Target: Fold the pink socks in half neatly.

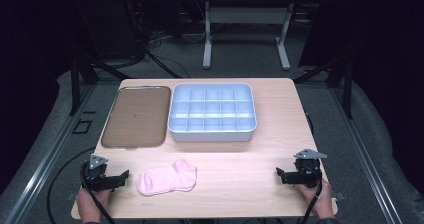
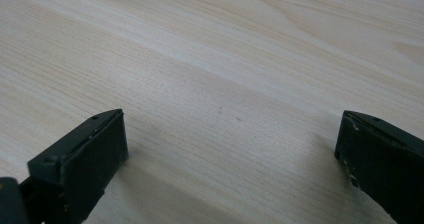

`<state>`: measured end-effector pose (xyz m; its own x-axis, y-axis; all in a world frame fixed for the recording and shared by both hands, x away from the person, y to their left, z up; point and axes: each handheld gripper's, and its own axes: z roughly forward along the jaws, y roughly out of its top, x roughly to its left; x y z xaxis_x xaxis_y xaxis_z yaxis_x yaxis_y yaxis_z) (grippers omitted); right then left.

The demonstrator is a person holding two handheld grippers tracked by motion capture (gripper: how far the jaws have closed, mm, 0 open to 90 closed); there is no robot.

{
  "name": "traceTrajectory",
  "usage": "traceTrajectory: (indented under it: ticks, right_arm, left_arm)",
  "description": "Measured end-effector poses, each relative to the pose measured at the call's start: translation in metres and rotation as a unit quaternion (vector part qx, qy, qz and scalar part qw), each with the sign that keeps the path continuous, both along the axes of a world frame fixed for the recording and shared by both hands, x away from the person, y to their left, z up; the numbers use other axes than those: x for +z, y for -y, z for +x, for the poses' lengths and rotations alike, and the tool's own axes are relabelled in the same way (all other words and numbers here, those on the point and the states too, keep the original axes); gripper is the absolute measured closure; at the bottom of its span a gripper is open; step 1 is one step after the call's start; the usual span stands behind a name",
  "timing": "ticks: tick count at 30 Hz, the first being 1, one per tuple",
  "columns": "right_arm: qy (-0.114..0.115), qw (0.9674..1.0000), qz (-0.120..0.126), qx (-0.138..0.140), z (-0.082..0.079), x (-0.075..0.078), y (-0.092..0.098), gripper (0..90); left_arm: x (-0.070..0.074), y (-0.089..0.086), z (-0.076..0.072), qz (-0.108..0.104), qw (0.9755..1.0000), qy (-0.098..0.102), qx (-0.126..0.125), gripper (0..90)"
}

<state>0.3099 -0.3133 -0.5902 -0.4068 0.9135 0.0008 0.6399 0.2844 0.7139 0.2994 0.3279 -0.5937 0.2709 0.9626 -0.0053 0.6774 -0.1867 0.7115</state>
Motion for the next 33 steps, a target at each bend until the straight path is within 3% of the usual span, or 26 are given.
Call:
traceTrajectory:
  ticks: [22,27,29,33]
  right_arm:
    - [-0.004,1.0000,0.000,-0.006,0.003,0.001,-0.001,0.0]
    - [-0.004,1.0000,0.001,-0.006,0.002,0.000,-0.001,0.0]
    - [-0.004,1.0000,0.001,-0.007,0.002,0.000,-0.001,0.0]
    - [-0.003,1.0000,0.001,-0.007,0.002,0.000,-0.001,0.0]
  left_arm:
    - [0.001,0.001,0.001,0.000,1.0000,-0.002,0.004,0.0]
    - [0.002,-0.001,0.001,0.003,0.9999,-0.012,-0.001,0.1]
    - [0.005,-0.003,0.001,-0.010,0.9997,-0.021,0.001,0.2]
    - [0.013,-0.004,-0.001,-0.022,0.9996,-0.019,-0.002,0.5]
